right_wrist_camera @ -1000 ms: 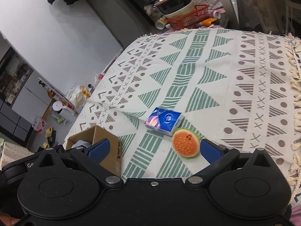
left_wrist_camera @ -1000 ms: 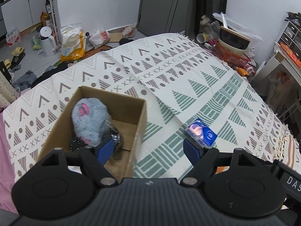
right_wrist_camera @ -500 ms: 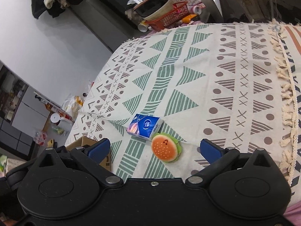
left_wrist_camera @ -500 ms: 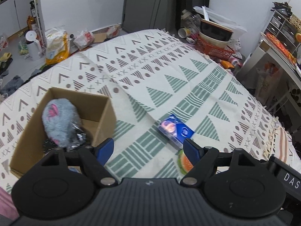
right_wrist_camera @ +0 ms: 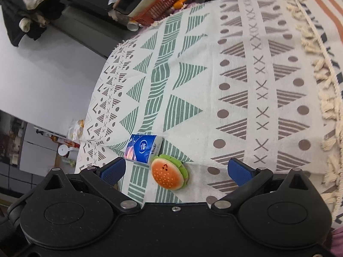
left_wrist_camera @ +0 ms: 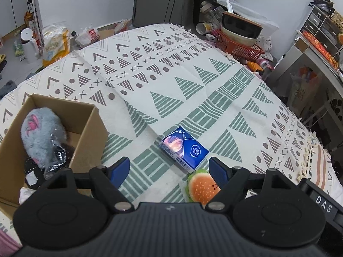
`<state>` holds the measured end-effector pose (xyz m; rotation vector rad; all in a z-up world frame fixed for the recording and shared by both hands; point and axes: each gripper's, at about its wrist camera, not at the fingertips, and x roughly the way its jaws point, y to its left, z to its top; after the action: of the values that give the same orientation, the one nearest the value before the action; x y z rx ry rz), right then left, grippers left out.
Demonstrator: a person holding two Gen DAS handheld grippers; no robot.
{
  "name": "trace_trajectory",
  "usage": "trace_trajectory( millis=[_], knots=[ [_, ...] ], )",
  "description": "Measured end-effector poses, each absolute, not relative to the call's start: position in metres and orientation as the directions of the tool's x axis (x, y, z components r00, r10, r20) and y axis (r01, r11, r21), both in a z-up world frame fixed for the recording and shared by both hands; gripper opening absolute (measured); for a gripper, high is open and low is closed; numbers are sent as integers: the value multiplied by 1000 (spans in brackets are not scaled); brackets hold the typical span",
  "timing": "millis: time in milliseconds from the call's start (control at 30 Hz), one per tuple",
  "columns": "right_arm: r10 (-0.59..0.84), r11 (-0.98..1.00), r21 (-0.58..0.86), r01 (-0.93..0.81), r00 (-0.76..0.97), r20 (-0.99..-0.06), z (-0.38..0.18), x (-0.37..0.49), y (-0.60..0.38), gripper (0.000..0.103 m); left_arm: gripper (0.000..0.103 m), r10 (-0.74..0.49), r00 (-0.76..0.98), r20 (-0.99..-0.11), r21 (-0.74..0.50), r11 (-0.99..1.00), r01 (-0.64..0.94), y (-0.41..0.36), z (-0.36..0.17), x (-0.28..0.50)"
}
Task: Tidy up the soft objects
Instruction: 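Move the left tool to the blue tissue pack while the right tool approaches the plush burger, then close the left tool on the tissue pack while the right tool grasps the burger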
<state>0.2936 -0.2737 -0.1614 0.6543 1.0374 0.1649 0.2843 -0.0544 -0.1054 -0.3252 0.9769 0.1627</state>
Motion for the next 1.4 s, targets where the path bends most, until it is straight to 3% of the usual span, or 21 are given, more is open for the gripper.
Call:
trace_trajectory(
  millis=[133, 300, 733, 833, 933, 1067, 1400],
  knots=[
    [453, 778, 599, 188, 493, -743, -171, 298, -272, 98, 79, -21, 546, -838, -216, 931, -295, -51, -114, 293],
    [491, 758, 621, 201, 450, -746, -186, 305, -265, 83, 79, -34, 528, -849, -240, 914, -326, -45, -129, 303],
    [458, 823, 547, 150, 394, -797, -207, 324, -226, 78, 76, -136, 516, -846, -343, 879, -331, -29, -159, 325],
    [449, 834, 533, 143, 387, -805, -211, 326, -219, 67, 75, -167, 508, -845, -371, 867, -332, -27, -168, 332],
    [435, 843, 518, 144, 384, -815, -215, 328, -215, 47, 74, -201, 514, -834, -408, 853, -327, -27, -175, 337],
    [418, 849, 507, 147, 397, -817, -215, 329, -214, 35, 74, -225, 505, -833, -428, 841, -330, -28, -184, 343],
    [417, 838, 516, 177, 402, -815, -218, 330, -216, 33, 68, -245, 499, -831, -455, 815, -359, -30, -210, 356]
  ],
)
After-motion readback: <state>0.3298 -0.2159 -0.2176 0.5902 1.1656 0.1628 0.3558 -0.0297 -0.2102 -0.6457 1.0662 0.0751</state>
